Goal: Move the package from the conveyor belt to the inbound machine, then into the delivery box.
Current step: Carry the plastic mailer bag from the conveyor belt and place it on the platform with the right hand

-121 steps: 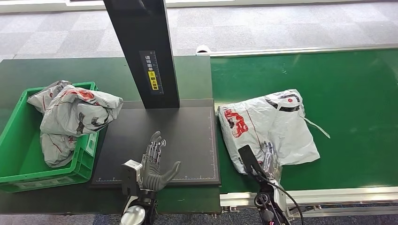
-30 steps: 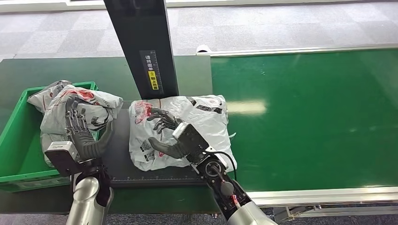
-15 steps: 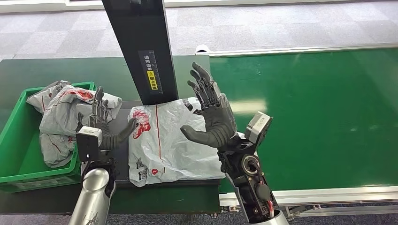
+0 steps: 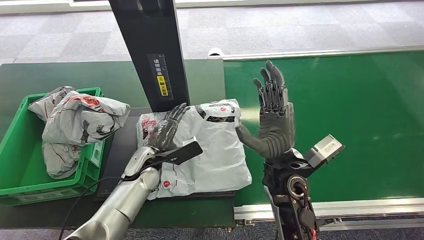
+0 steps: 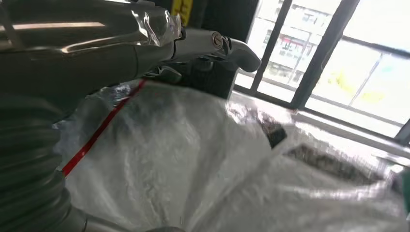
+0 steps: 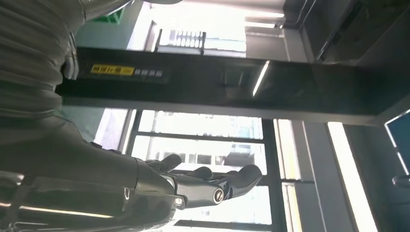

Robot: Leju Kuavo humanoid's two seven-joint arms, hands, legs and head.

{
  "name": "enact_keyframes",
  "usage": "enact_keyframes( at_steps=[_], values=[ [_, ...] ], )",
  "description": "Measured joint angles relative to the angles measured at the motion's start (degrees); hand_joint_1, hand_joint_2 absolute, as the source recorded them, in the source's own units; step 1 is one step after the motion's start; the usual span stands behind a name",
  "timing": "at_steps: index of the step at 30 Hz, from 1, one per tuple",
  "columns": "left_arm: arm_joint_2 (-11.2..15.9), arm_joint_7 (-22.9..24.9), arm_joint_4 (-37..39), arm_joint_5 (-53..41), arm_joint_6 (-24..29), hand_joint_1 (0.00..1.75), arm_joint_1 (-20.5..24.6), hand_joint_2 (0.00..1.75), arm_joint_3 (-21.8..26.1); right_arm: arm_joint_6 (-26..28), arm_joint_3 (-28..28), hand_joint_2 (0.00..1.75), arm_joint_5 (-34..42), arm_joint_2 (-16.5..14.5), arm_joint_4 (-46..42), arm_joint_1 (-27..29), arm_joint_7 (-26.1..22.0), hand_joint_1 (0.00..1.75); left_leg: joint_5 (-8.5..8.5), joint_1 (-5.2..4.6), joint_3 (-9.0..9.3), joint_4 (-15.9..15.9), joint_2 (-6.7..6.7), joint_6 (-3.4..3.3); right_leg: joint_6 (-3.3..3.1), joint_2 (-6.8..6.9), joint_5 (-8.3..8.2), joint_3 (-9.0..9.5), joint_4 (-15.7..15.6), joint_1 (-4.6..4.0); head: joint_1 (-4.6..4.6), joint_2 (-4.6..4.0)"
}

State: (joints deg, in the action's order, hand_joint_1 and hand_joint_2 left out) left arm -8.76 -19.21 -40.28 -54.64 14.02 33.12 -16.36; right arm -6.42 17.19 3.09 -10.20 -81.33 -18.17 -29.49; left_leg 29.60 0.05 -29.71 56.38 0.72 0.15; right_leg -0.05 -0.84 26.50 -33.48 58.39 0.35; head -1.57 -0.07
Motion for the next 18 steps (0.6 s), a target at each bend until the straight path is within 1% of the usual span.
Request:
enact_keyframes(
  at_steps=[4,5,6,8,9,10,11,14,18],
  values=[
    [0.37,0.9,8.3,-3.0,0.22,0.0,2.99,1.75,-3.26,2.67,-0.78,1.75,-3.59,0.76,-0.16,1.38,-0.6,0.0,0.0,0.04,-0.01,-0.01,0.0,0.0,-0.02,-0.01,0.01,-0.02,0.0,-0.04,0.0,0.0],
    [0.44,0.91,9.65,-3.21,0.12,0.12,3.66,1.75,-3.77,2.91,-0.84,1.75,-3.93,0.91,-0.17,1.6,-0.66,0.0,0.0,0.05,-0.01,-0.02,0.0,0.0,-0.02,0.0,0.02,-0.01,0.01,-0.05,0.0,0.0],
    [0.49,0.91,10.84,-3.35,-0.03,0.44,4.3,1.75,-4.2,3.05,-0.87,1.75,-4.13,1.04,-0.2,1.83,-0.72,0.0,0.0,0.05,-0.01,-0.02,0.0,0.0,-0.02,0.0,0.02,0.0,0.01,-0.05,-0.01,0.0],
    [0.53,0.91,12.73,-3.47,-0.67,1.2,5.39,1.75,-4.93,3.2,-0.91,1.75,-4.28,1.27,-0.35,2.27,-0.78,0.0,0.0,0.06,0.0,-0.02,0.0,0.0,-0.02,0.0,0.02,0.03,0.01,-0.06,-0.01,0.0],
    [0.55,0.9,13.4,-3.48,-1.17,1.47,5.77,1.75,-5.16,3.32,-0.91,1.75,-4.29,1.37,-0.48,2.46,-0.79,0.0,0.0,0.06,0.01,-0.03,0.0,0.0,-0.02,0.0,0.02,0.04,0.01,-0.06,0.0,0.0],
    [0.56,0.9,13.92,-3.48,-1.78,1.54,6.05,1.75,-5.32,3.43,-0.92,1.75,-4.29,1.46,-0.61,2.63,-0.79,0.0,-0.01,0.05,0.02,-0.03,0.0,0.0,-0.02,0.01,0.01,0.06,0.01,-0.06,0.01,0.0],
    [0.58,0.89,14.35,-3.48,-2.41,1.55,6.29,1.75,-5.43,3.55,-0.93,1.75,-4.29,1.54,-0.72,2.78,-0.79,0.0,-0.01,0.05,0.03,-0.03,0.0,0.0,-0.02,0.01,0.01,0.08,0.01,-0.05,0.01,0.0],
    [0.69,0.89,15.36,-3.48,-3.64,1.55,6.88,1.75,-5.71,3.73,-0.98,1.75,-4.29,1.72,-0.87,3.07,-0.79,0.0,-0.02,0.04,0.07,-0.02,0.0,-0.01,-0.01,0.01,0.0,0.13,0.01,-0.04,0.01,0.0],
    [0.88,0.89,16.14,-3.48,-3.81,1.55,7.4,1.75,-5.93,3.78,-1.05,1.75,-4.29,1.9,-1.0,3.21,-0.79,0.0,-0.03,0.04,0.09,-0.02,0.0,-0.02,-0.01,0.01,-0.01,0.14,0.01,-0.04,0.0,0.0]
  ],
)
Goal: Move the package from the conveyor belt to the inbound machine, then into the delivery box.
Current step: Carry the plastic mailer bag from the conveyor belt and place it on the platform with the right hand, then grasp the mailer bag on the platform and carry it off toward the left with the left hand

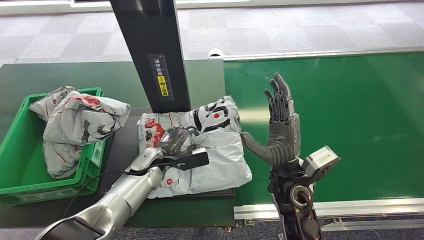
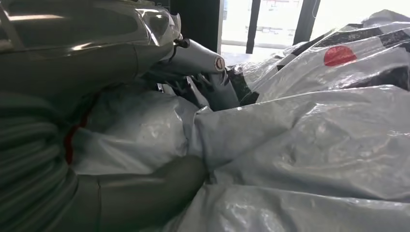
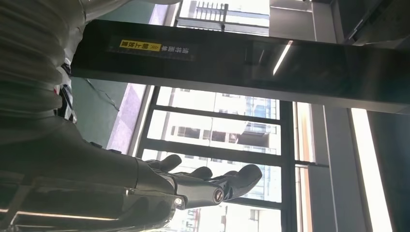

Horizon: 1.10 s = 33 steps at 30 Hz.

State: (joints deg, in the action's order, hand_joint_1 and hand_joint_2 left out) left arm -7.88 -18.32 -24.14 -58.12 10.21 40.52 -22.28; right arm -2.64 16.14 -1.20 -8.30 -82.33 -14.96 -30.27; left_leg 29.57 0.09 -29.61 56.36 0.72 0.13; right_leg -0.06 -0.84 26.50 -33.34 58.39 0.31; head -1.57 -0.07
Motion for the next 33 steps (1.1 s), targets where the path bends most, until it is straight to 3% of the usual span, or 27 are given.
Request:
enact_keyframes(
  at_steps=[3,7,11,18,23,28,33],
  values=[
    [0.08,0.0,0.37,0.0,0.0,1.55,0.41,1.75,-0.04,0.02,-0.11,1.75,0.0,0.08,-0.09,0.03,0.0,0.0,0.0,0.0,0.0,0.0,0.0,0.0,0.0,0.0,0.0,0.0,0.0,0.0,0.0,0.0],
    [0.1,0.0,0.62,0.0,-0.01,1.74,0.66,1.75,-0.05,0.02,-0.36,1.75,0.0,0.12,-0.14,0.06,0.0,0.0,0.0,0.01,0.0,0.0,0.0,0.0,0.0,0.0,0.0,-0.01,0.01,-0.01,0.0,0.0],
    [0.24,-0.95,0.75,0.61,-0.17,1.75,0.7,1.75,-0.04,0.09,-0.64,1.75,0.0,0.13,-0.27,0.27,0.0,0.0,0.0,0.01,-0.01,0.0,0.0,0.0,0.0,0.0,0.0,0.0,0.01,-0.01,0.0,0.0],
    [1.11,-11.65,-2.82,11.25,5.0,1.75,-0.74,1.75,3.39,1.32,-1.18,1.75,0.0,0.42,-1.17,1.87,0.0,0.0,0.0,0.01,-0.05,0.0,0.0,0.0,0.0,0.0,0.0,-0.06,0.01,-0.01,0.01,0.0],
    [1.98,-15.69,-16.25,20.13,8.47,1.75,-4.72,1.75,7.19,2.61,-1.9,1.75,0.0,0.82,-2.32,3.12,0.0,0.0,0.0,0.01,-0.12,0.0,0.0,0.0,0.0,-0.01,0.01,-0.13,0.01,-0.01,0.01,0.0],
    [3.38,-14.44,-37.29,26.3,10.08,1.75,-10.48,1.75,9.12,3.85,-2.99,1.75,0.02,1.38,-3.38,4.39,0.0,0.0,0.01,0.01,-0.23,0.0,-0.01,0.0,0.0,0.0,0.02,-0.23,0.0,-0.01,0.01,0.0],
    [4.32,-13.86,-47.52,26.74,10.08,1.75,-13.11,1.75,9.73,3.99,-3.46,1.75,0.02,1.64,-3.9,4.69,0.0,0.0,0.01,0.0,-0.24,0.0,-0.01,0.0,0.0,0.01,0.01,-0.23,0.0,-0.01,0.0,0.0]
  ],
)
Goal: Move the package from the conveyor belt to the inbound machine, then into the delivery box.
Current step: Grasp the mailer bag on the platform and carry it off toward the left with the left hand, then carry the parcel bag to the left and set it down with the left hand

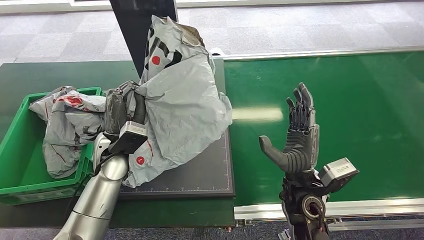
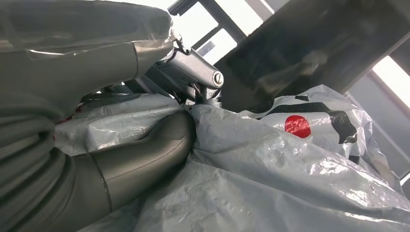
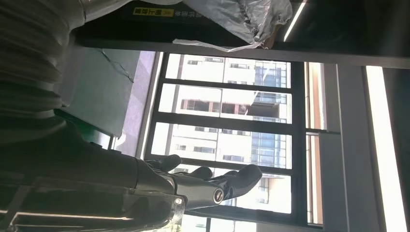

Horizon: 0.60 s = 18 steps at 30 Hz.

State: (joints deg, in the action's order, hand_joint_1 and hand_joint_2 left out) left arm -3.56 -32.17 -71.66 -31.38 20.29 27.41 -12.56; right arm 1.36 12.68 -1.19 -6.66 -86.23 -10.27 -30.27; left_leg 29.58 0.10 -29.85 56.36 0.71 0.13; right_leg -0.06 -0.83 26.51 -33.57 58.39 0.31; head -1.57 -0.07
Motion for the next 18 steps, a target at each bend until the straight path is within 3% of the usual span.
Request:
enact_keyframes(
  at_steps=[7,12,15,18],
  values=[
    [0.45,-1.47,-5.18,2.23,1.47,1.75,-1.56,1.75,0.45,0.58,-0.28,1.75,0.02,0.05,-0.34,0.28,0.04,0.0,-0.01,0.0,0.01,0.0,-0.01,0.0,0.0,-0.02,-0.01,-0.01,0.01,0.0,0.01,0.0],
    [0.55,-2.79,-15.92,6.45,5.84,1.75,-6.21,1.75,3.6,2.33,-1.26,1.75,0.14,0.27,-2.09,2.54,0.01,0.0,0.02,0.01,-0.09,0.0,-0.02,0.01,0.01,-0.03,0.03,-0.12,0.01,-0.01,0.01,0.0],
    [0.73,0.1,-20.72,0.99,9.26,1.75,-8.31,1.75,6.61,2.25,-2.02,1.75,-0.19,0.3,-3.75,4.29,-0.17,0.0,0.03,0.01,-0.17,-0.01,-0.01,0.01,0.01,-0.02,0.04,-0.17,0.0,-0.01,0.01,0.0],
    [1.62,6.19,-20.09,-7.31,10.9,1.75,-7.78,1.75,10.9,1.66,-2.21,1.75,-1.33,0.28,-5.17,5.14,-0.02,0.0,0.0,0.0,-0.14,-0.02,-0.02,0.02,-0.01,-0.02,0.02,-0.16,-0.01,-0.01,0.02,0.0]
  ],
)
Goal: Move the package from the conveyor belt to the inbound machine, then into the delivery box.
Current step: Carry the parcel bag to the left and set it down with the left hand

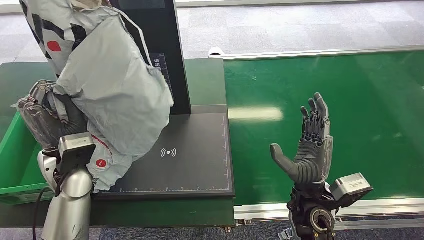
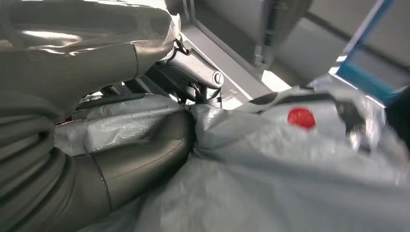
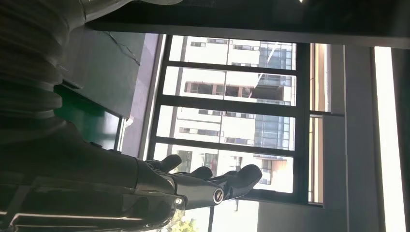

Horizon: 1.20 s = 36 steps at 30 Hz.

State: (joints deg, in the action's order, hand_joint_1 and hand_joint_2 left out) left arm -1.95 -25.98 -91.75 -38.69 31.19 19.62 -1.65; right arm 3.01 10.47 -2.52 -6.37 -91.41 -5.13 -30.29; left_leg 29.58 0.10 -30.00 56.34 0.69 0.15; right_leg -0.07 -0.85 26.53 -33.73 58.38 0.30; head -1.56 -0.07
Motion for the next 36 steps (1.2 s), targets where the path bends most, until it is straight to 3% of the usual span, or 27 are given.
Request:
enact_keyframes(
  at_steps=[4,11,15,20,27,28,31,32,34,36],
  values=[
    [3.29,4.49,10.58,-4.12,0.63,1.75,5.01,1.75,6.53,-0.32,0.2,1.75,-1.14,0.01,-1.16,0.06,0.46,0.0,-0.16,0.03,0.02,-0.01,-0.02,0.11,-0.15,-0.02,-0.16,0.01,0.03,-0.03,-0.01,0.0],
    [15.63,8.44,41.2,-8.27,6.94,1.75,16.57,1.75,19.48,-0.26,1.83,1.75,0.11,0.38,-1.1,-1.34,0.72,0.0,-0.32,0.21,0.01,-0.03,-0.41,0.34,-0.45,-0.45,-0.37,-0.23,0.19,-0.25,-0.02,0.0],
    [20.26,8.97,50.08,-10.57,7.82,1.75,18.54,1.75,23.98,-0.12,2.55,1.75,0.64,0.54,-0.79,-2.23,0.83,0.0,-0.33,0.28,-0.07,-0.03,-0.38,0.36,-0.48,-0.43,-0.34,-0.28,0.19,-0.31,0.0,-0.01],
    [23.01,9.91,55.0,-12.58,7.85,1.75,19.04,1.75,26.14,-0.07,3.3,1.75,0.79,0.54,-0.42,-3.03,1.13,0.0,-0.32,0.27,-0.13,-0.03,-0.36,0.36,-0.47,-0.38,-0.33,-0.29,0.16,-0.31,0.01,0.0],
    [24.15,10.83,57.69,-13.97,7.81,1.75,19.38,1.75,27.01,-0.06,3.51,1.75,0.81,0.54,0.05,-3.59,1.33,0.0,-0.32,0.27,-0.14,-0.03,-0.31,0.36,-0.47,-0.35,-0.34,-0.3,0.15,-0.3,0.0,0.0],
    [24.2,11.13,57.95,-14.34,7.75,1.56,19.41,1.75,27.01,-0.06,3.54,1.75,0.82,0.53,0.15,-3.71,1.34,0.0,-0.32,0.27,-0.14,-0.03,-0.3,0.36,-0.47,-0.35,-0.34,-0.3,0.15,-0.3,0.0,0.0],
    [24.24,10.22,58.6,-13.0,6.07,0.25,19.62,1.75,27.22,-0.06,3.6,1.75,0.84,0.49,0.46,-4.02,1.43,0.0,-0.32,0.28,-0.13,-0.03,-0.28,0.36,-0.47,-0.35,-0.34,-0.32,0.15,-0.31,0.0,0.0],
    [24.17,8.74,58.68,-11.01,4.49,0.0,19.69,1.75,27.53,-0.06,3.61,1.75,0.84,0.47,0.57,-4.1,1.46,0.0,-0.32,0.28,-0.13,-0.03,-0.28,0.36,-0.47,-0.35,-0.34,-0.32,0.15,-0.31,0.0,0.0],
    [23.64,3.81,58.24,-3.97,-1.78,0.0,19.77,1.75,28.62,-0.08,3.6,1.75,0.8,0.44,0.82,-4.26,1.49,0.0,-0.33,0.28,-0.13,-0.03,-0.29,0.36,-0.47,-0.35,-0.34,-0.33,0.14,-0.31,0.0,0.0],
    [22.42,-1.48,56.58,6.06,-11.41,0.0,19.54,0.87,30.05,-0.18,3.58,1.75,0.68,0.43,1.13,-4.48,1.49,0.0,-0.33,0.27,-0.14,-0.03,-0.26,0.36,-0.47,-0.32,-0.34,-0.32,0.14,-0.31,0.0,0.0]
  ],
)
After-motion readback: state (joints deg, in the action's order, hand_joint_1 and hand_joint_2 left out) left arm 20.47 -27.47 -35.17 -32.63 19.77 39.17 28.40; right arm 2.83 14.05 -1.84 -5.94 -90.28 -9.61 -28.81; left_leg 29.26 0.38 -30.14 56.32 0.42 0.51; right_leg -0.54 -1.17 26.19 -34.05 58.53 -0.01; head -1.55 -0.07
